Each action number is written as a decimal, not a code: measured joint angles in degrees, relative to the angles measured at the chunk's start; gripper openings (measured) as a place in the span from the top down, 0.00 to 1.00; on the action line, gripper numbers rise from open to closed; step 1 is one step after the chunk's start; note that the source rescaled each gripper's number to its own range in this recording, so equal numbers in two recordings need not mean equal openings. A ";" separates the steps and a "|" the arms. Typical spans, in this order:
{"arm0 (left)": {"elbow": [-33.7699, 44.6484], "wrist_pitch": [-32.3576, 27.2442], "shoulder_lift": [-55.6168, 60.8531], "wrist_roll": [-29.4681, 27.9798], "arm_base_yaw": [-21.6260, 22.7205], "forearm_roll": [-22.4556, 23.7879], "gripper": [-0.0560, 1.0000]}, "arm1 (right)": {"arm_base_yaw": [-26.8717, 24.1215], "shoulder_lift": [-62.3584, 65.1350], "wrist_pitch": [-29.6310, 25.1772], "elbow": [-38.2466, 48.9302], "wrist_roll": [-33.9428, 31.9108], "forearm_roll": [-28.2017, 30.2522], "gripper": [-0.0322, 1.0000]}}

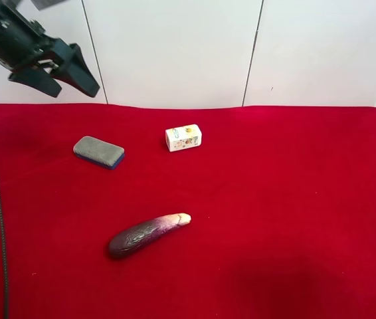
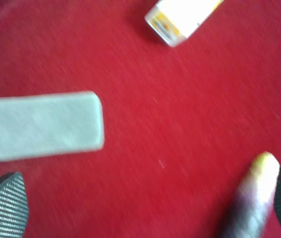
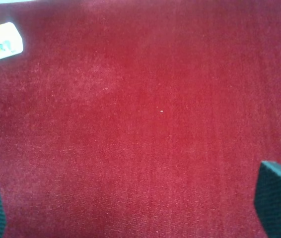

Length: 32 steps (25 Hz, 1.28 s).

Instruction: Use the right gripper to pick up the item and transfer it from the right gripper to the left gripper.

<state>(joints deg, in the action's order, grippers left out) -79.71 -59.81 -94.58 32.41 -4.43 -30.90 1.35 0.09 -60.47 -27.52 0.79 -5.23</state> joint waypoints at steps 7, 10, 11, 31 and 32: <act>0.29 -9.01 11.05 -5.81 -2.03 10.78 0.00 | 0.00 0.00 -0.05 0.06 0.00 0.00 0.00; 1.38 -9.29 16.17 -7.82 -5.19 18.57 0.00 | 0.00 0.00 -0.05 0.06 0.00 0.00 0.00; 1.88 -9.38 17.89 -8.04 -6.32 20.74 0.00 | 0.00 0.00 -0.05 0.06 0.00 0.00 0.00; 34.35 0.98 55.40 -18.77 -7.81 23.94 0.00 | 0.00 0.00 -0.05 0.06 0.00 0.00 0.00; 35.96 0.85 58.12 -19.99 -6.81 23.76 0.00 | 0.00 0.00 -0.05 0.06 0.00 0.00 0.00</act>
<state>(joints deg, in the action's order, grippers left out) -43.75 -58.96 -36.46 12.42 -11.24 -7.14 1.35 0.09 -60.52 -27.46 0.79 -5.23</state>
